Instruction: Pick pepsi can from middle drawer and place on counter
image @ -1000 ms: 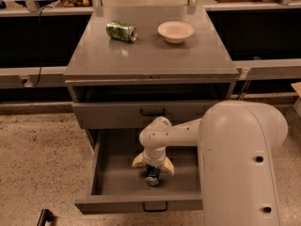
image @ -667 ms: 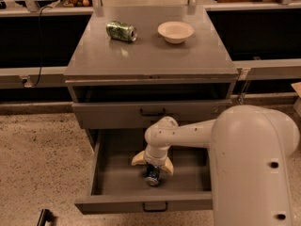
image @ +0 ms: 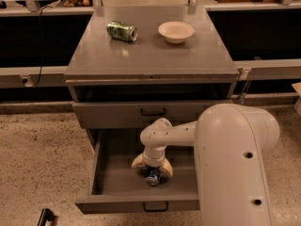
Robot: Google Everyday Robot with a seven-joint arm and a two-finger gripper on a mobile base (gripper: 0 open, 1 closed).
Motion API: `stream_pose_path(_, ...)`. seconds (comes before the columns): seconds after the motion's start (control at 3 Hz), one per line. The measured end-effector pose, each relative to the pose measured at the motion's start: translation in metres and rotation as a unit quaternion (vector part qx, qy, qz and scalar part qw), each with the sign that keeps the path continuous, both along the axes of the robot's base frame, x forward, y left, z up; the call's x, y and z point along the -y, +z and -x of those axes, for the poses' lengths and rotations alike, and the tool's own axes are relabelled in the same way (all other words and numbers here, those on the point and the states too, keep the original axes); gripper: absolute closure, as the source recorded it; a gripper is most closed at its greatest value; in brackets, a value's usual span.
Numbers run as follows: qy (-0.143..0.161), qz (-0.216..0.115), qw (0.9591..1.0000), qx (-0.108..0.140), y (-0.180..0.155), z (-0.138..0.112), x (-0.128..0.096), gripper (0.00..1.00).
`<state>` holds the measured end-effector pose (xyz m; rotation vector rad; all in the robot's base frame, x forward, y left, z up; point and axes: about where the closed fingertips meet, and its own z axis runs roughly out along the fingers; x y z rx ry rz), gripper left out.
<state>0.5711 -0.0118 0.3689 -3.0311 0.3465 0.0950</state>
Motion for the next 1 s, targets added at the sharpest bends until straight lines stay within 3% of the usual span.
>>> stream_pose_path(0.33,-0.014,0.025,0.9995,-0.017,-0.0202,-0.0030,0.0053,0.18)
stream_pose_path(1.0,-0.027,0.027,0.9992,-0.013,-0.0174,-0.0027,0.0081,0.62)
